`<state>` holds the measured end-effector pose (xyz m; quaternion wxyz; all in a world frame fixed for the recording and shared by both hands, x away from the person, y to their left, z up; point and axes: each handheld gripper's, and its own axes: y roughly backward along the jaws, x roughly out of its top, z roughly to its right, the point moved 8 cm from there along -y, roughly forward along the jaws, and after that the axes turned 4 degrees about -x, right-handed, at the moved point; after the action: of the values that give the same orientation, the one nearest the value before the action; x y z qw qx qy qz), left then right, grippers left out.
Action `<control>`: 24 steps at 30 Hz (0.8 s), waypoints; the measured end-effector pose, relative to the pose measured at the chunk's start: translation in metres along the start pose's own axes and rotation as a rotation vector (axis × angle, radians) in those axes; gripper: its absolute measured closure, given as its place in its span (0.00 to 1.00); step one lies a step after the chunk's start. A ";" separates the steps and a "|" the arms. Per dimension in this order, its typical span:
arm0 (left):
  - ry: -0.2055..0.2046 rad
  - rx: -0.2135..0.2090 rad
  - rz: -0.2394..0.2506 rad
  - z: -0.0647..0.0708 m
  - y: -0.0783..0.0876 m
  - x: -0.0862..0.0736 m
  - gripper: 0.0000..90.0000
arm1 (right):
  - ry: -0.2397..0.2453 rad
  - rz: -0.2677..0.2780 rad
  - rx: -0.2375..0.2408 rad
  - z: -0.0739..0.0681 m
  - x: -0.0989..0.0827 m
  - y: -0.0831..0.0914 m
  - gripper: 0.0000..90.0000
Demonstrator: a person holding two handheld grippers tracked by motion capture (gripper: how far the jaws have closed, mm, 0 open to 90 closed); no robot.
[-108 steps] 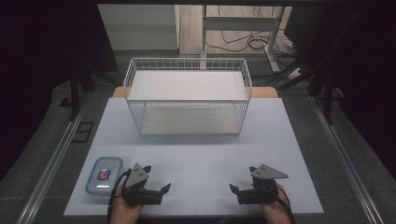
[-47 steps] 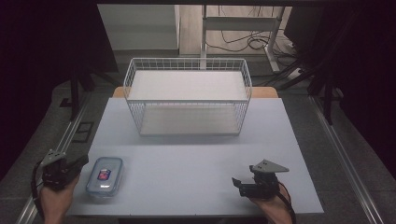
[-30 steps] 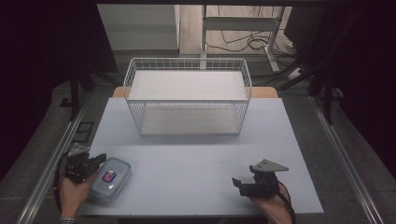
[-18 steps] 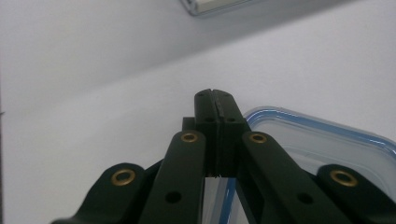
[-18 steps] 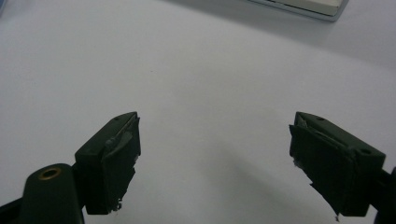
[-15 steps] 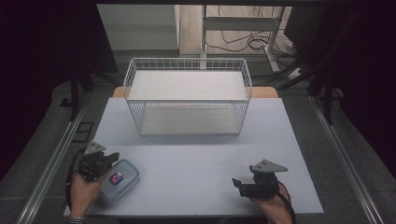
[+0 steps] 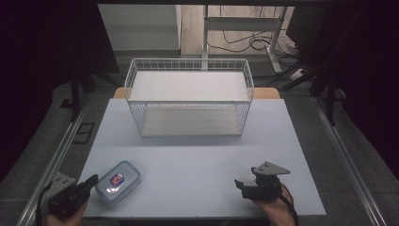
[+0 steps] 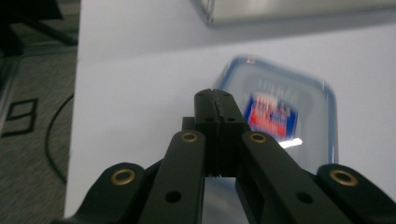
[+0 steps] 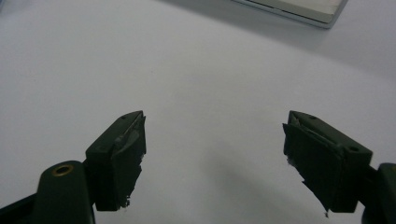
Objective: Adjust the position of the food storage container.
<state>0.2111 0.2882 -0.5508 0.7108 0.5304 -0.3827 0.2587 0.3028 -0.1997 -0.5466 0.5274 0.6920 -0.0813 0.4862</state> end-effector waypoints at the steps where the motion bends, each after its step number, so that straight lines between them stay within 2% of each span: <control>1: 0.000 0.000 0.000 0.000 0.000 0.000 1.00 | 0.000 0.000 0.000 0.000 0.000 0.000 0.23; 3: 0.013 0.009 -0.018 0.001 0.006 -0.012 1.00 | 0.007 0.002 -0.004 -0.001 0.001 0.000 0.24; 4: 0.029 0.000 -0.034 0.002 0.008 -0.022 1.00 | 0.011 0.002 -0.003 -0.001 0.001 0.000 0.25; 5: 0.041 -0.016 -0.047 0.003 0.007 -0.025 1.00 | 0.014 0.003 -0.003 -0.002 0.001 0.001 0.26; 7: 0.047 -0.018 -0.063 0.003 0.004 -0.027 1.00 | 0.018 0.005 -0.005 -0.002 0.001 0.001 0.27; 8: 0.037 0.013 -0.080 0.002 0.000 -0.028 1.00 | 0.025 0.008 0.000 -0.002 0.002 0.001 0.29; 11: 0.032 0.018 -0.076 0.003 -0.002 -0.025 1.00 | 0.033 0.011 0.006 -0.004 0.002 0.002 0.33; 17: 0.009 0.011 -0.082 0.003 -0.018 -0.015 1.00 | 0.037 -0.001 0.022 -0.006 0.001 -0.001 0.36; 18: 0.005 0.009 -0.082 0.003 -0.025 -0.010 1.00 | 0.038 0.000 0.027 -0.007 0.002 -0.002 0.36; 24: 0.007 -0.002 -0.086 0.001 -0.044 0.000 1.00 | 0.039 -0.003 0.038 -0.009 0.003 -0.003 0.40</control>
<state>0.2447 0.2737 -0.5747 0.7229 0.5449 -0.3575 0.2295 0.3009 -0.1899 -0.5460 0.5165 0.6925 -0.0608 0.5000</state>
